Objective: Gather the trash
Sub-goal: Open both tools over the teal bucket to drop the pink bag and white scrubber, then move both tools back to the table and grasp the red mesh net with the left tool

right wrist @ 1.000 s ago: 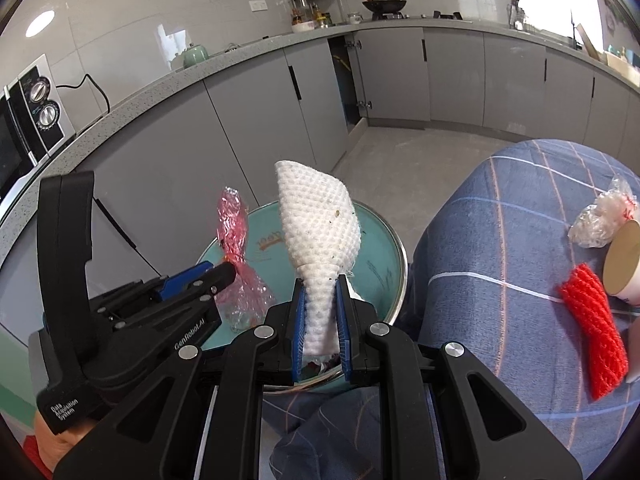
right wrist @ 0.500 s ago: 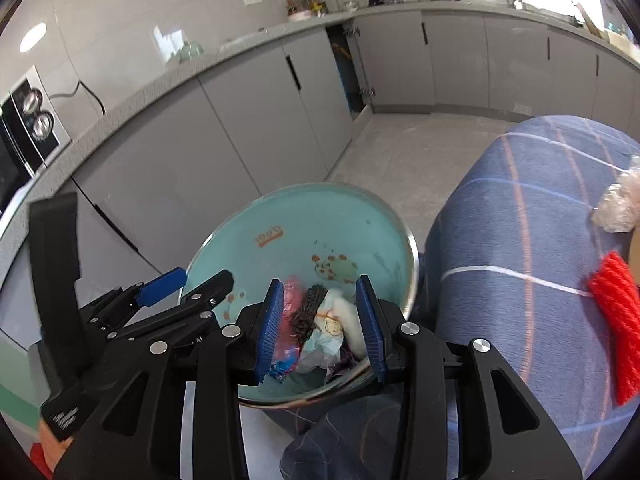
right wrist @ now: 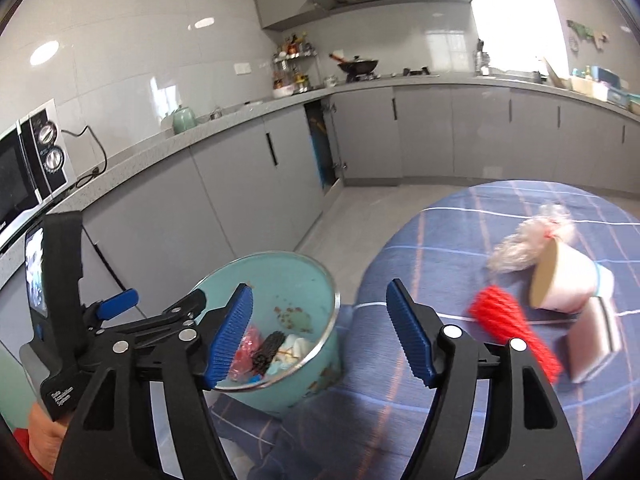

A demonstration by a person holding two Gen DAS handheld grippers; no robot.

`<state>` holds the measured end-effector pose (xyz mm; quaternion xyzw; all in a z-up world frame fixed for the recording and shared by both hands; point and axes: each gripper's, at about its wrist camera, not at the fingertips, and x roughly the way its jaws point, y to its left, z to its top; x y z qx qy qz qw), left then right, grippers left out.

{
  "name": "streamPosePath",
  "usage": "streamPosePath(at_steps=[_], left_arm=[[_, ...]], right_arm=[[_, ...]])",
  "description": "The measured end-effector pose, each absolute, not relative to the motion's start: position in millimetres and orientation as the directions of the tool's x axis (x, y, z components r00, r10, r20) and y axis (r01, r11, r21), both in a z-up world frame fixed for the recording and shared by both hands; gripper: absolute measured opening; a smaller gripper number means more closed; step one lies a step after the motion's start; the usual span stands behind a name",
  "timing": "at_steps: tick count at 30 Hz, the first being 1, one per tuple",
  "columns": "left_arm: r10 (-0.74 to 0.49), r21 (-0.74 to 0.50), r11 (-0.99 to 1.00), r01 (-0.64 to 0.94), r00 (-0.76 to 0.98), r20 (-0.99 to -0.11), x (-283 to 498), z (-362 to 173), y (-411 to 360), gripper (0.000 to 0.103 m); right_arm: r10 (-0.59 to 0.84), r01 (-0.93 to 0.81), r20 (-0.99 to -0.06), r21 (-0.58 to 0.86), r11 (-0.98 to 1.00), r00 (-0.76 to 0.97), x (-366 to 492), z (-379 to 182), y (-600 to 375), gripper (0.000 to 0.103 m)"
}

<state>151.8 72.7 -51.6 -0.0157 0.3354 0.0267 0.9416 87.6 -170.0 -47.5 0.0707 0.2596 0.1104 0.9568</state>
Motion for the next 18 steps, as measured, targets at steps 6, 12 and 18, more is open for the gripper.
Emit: streamPosePath(at_steps=[6, 12, 18], left_arm=[[0.014, 0.026, 1.000, 0.003, 0.781, -0.624, 131.8, -46.5, 43.4, 0.097], [0.003, 0.043, 0.999, 0.030, 0.782, -0.623, 117.7, -43.4, 23.6, 0.097], [-0.017, 0.063, 0.995, 0.072, 0.783, -0.622, 106.3, -41.2, -0.2, 0.097]], right_arm=[[0.209, -0.121, -0.487, 0.206, 0.971, 0.848, 74.5, -46.5, -197.1, 0.070], [0.166, -0.077, -0.473, 0.201, 0.977, 0.865, 55.1, -43.7, -220.4, 0.070], [0.106, -0.020, -0.465, 0.185, 0.983, 0.879, 39.3, -42.6, -243.7, 0.070]])
